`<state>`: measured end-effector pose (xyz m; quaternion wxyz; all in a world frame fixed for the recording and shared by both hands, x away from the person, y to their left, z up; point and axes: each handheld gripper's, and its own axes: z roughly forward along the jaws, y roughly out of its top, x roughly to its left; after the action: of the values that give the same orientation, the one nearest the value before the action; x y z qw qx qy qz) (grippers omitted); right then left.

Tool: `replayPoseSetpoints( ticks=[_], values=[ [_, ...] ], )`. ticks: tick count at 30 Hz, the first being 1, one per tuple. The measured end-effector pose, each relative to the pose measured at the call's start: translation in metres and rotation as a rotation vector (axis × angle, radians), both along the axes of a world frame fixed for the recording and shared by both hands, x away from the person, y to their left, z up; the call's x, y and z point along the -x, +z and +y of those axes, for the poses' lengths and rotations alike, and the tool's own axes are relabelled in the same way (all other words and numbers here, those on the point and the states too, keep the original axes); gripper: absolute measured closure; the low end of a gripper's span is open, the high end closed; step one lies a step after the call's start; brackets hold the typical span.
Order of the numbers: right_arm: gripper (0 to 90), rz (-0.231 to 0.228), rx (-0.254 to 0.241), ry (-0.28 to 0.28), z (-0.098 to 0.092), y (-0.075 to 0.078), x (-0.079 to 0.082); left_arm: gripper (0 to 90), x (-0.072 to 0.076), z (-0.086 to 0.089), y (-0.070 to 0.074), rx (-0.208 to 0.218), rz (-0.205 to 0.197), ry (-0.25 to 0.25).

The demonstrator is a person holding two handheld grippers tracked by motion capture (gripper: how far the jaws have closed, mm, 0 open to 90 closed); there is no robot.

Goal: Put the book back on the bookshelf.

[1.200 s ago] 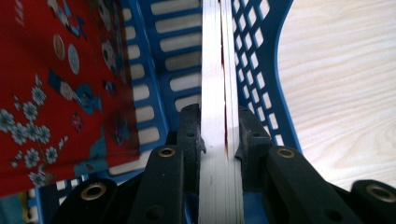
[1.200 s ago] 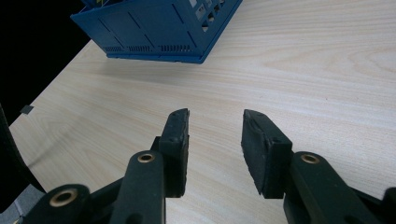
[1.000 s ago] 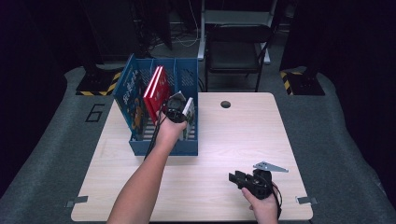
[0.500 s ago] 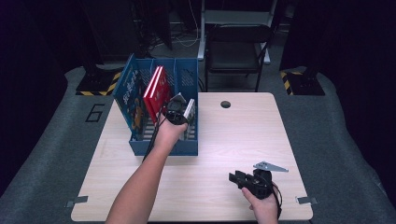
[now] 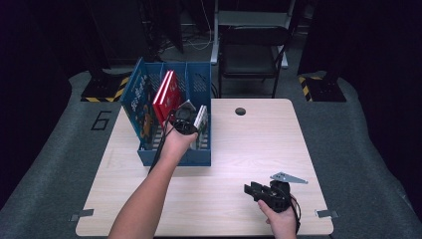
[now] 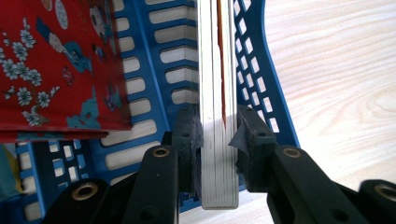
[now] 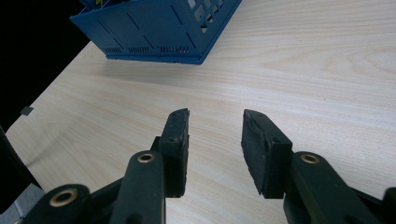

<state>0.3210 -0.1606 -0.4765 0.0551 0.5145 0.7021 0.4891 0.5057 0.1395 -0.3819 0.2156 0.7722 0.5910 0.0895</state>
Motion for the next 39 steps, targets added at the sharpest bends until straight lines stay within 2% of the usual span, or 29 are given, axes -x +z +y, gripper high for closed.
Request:
replayPoseSetpoints(
  ticks=[9, 17, 24, 28, 32, 33, 36, 39],
  values=[
    [61.4, 0.000, 0.002, 0.003, 0.000, -0.001, 0.000, 74.8, 0.001, -0.002, 0.000, -0.020, -0.015, 0.013],
    [61.5, 0.001, 0.003, 0.004, 0.000, -0.001, -0.001, 76.1, 0.001, -0.002, 0.001, -0.042, -0.018, 0.000],
    [61.4, 0.007, -0.002, -0.002, 0.000, -0.001, 0.000, 76.4, -0.004, 0.002, 0.003, -0.017, -0.013, 0.024],
    [61.4, 0.003, -0.002, 0.001, -0.001, -0.002, -0.001, 76.5, -0.008, 0.002, 0.007, -0.016, -0.028, 0.048],
    [61.4, 0.005, -0.005, -0.001, -0.001, -0.002, 0.000, 76.5, -0.014, 0.001, 0.007, -0.026, -0.027, 0.075],
    [61.5, 0.006, -0.005, -0.001, -0.001, -0.002, 0.000, 76.5, -0.015, 0.001, 0.008, -0.015, -0.042, 0.089],
    [61.4, 0.004, -0.006, 0.002, -0.001, -0.002, 0.000, 76.5, -0.020, -0.001, 0.009, -0.025, -0.064, 0.118],
    [61.4, 0.009, -0.012, -0.002, -0.002, -0.001, 0.000, 76.4, -0.025, -0.002, 0.010, -0.019, -0.061, 0.149]
  ],
)
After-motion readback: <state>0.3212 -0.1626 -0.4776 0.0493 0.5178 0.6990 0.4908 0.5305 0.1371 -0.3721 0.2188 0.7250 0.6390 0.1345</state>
